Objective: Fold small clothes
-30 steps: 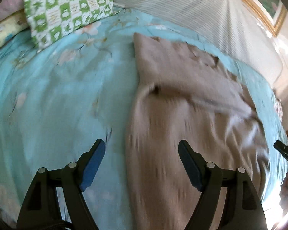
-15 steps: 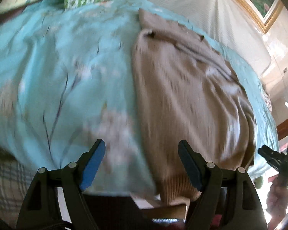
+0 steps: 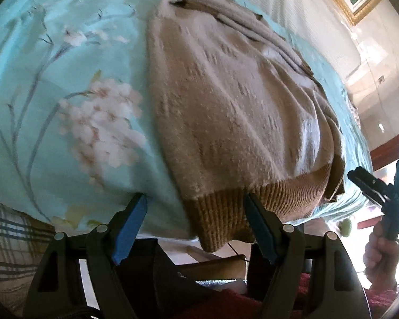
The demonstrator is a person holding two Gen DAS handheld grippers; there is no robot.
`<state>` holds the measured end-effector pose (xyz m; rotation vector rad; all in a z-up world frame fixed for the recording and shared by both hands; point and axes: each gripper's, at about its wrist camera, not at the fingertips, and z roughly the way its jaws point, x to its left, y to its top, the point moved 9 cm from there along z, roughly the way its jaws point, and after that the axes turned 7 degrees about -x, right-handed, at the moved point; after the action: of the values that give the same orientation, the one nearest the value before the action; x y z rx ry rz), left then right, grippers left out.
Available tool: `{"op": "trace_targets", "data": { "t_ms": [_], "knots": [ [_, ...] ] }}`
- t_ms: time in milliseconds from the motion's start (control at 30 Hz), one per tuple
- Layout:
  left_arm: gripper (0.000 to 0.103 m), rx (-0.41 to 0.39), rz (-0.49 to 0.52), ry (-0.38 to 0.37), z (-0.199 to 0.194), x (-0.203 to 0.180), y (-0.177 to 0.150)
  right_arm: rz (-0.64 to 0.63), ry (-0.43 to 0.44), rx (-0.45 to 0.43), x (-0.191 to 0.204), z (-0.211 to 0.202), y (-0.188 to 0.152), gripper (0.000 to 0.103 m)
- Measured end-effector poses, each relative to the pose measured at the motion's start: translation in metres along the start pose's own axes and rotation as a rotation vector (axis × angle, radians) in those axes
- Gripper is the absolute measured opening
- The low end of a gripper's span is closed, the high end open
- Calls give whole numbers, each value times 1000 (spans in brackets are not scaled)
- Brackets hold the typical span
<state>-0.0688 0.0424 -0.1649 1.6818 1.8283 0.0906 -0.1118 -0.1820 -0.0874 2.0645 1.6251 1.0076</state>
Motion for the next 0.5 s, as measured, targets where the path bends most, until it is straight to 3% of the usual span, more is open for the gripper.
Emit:
{"op": "trace_targets", "data": {
  "t_ms": [133,267,300,333,367,433,500],
  "knots": [
    [75,24,45,-14,12,-12,-3,66,17,54,-6,21,-7,48],
    [75,32,72,-21,16,-21,-4,121,45,92,-7,43,-13,40],
    [72,32,73,-25,16,-22,-5,120,41,96,-7,45,-14,32],
    [70,33,74,-29,17,-23,-5,119,40,98,-8,46,-15,16],
    [62,32,74,-26,17,-22,-4,121,44,101,-9,46,-16,9],
    [45,28,74,-23,16,-21,-4,147,80,94,-13,39,-15,8],
    [20,25,72,-31,14,-18,-3,154,92,70,-20,24,-11,8]
  ]
}}
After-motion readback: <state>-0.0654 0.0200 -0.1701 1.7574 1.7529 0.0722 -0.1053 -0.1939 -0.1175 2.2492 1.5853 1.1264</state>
